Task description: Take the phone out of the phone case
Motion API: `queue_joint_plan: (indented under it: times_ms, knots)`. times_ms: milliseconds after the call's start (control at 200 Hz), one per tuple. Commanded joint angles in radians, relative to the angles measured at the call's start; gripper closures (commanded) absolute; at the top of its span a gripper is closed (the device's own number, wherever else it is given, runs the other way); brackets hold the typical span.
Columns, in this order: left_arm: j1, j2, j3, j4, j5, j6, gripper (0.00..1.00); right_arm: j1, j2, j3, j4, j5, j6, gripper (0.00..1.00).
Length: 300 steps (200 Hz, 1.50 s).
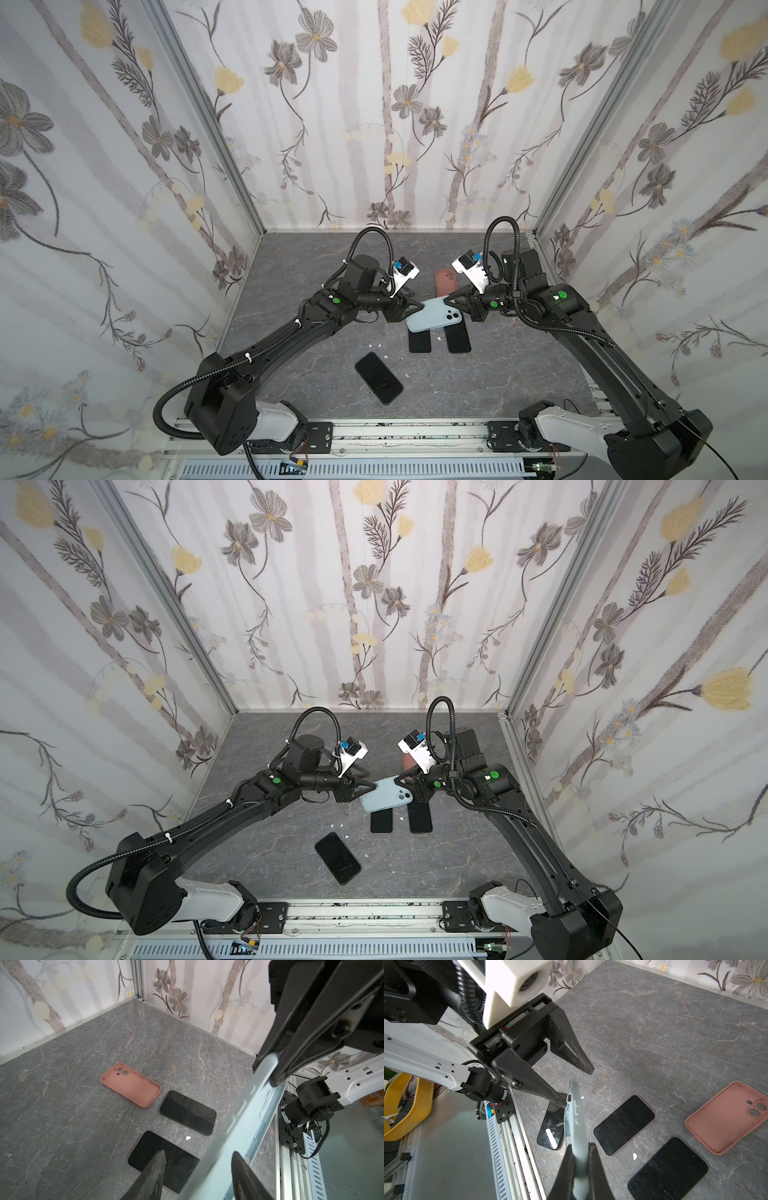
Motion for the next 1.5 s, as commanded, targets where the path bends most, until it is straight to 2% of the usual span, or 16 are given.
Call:
queue_joint_plan:
  times_ms: [0,210,555,670,1204,1274,1394,1494]
  knots:
    - [-0.009,0.014,0.026,-0.005,0.024,0.025,0.50,0.004,0.017,0.009,-0.022,-0.043,-0.030,1.00]
    - [-0.020,0.036,0.045,-0.014,0.027,0.039,0.60,0.010,0.033,0.013,-0.026,-0.053,-0.037,1.00]
    - [-0.039,0.056,0.064,-0.043,0.034,0.060,0.60,0.010,0.045,0.020,-0.019,-0.049,-0.033,1.00]
    - [-0.042,0.057,0.073,-0.048,0.026,0.059,0.68,0.010,0.045,0.021,-0.020,-0.050,-0.032,1.00]
    - [-0.044,0.057,0.078,-0.063,-0.073,0.069,0.93,0.000,0.059,0.034,0.021,0.026,0.036,1.00]
    - [-0.047,0.059,0.083,-0.063,-0.084,0.059,1.00,0.000,0.049,0.032,0.046,0.036,0.062,0.90]
    - [-0.046,0.063,0.099,-0.063,-0.123,0.022,1.00,-0.001,0.014,0.023,0.115,0.072,0.112,0.66]
    - [-0.046,0.082,0.116,-0.058,-0.169,-0.022,1.00,-0.008,-0.049,-0.022,0.241,0.175,0.182,0.49]
